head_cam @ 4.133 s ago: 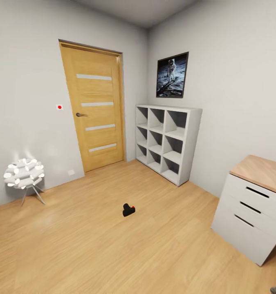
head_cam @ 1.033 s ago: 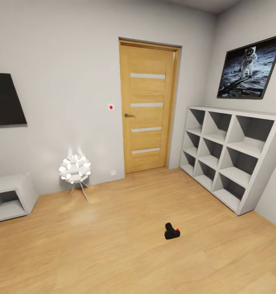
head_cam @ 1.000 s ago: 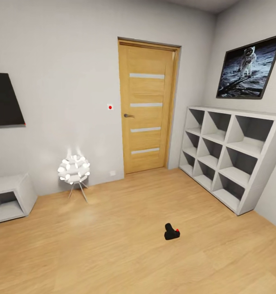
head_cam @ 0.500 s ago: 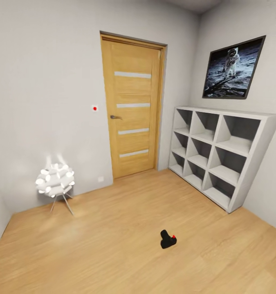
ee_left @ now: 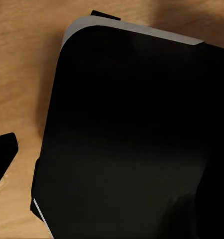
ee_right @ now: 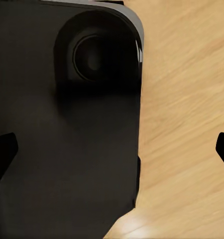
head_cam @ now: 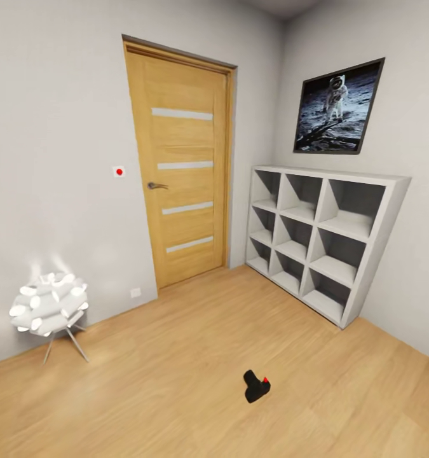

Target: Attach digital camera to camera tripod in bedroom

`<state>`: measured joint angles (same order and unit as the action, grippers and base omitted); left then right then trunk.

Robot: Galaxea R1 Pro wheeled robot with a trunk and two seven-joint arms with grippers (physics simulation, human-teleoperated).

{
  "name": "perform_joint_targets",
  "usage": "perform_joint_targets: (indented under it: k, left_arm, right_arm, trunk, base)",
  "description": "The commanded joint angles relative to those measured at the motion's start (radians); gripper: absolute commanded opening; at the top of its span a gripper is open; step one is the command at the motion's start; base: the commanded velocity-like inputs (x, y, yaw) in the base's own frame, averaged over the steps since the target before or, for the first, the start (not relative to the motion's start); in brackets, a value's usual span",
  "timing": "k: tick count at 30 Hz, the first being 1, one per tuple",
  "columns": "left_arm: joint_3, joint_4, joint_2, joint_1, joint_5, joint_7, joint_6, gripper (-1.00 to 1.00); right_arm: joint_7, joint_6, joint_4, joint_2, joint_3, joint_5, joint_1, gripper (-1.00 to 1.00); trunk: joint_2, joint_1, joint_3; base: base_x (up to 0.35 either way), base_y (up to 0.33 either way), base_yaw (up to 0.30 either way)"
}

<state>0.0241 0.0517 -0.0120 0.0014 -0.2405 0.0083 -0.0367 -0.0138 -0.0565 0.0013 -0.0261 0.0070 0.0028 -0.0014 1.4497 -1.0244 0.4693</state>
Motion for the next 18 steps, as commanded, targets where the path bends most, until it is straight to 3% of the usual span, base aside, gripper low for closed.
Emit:
perform_joint_targets:
  k: [1, 18]
  left_arm:
    - [0.002, 0.001, 0.0, 0.0, -0.003, 0.001, -0.002, 1.0]
    - [0.002, -0.001, 0.001, 0.0, -0.006, 0.002, 0.004, 1.0]
  right_arm:
    - [-0.001, -0.003, 0.0, 0.0, 0.001, 0.0, 0.0, 1.0]
    - [-0.001, -0.003, 0.0, -0.003, -0.001, 0.0, 0.0, 1.0]
  trunk:
    - [0.0, -0.001, 0.001]
    - [0.0, -0.001, 0.001]
  base:
    - [0.301, 0.219, -0.253]
    - [0.301, 0.219, -0.253]
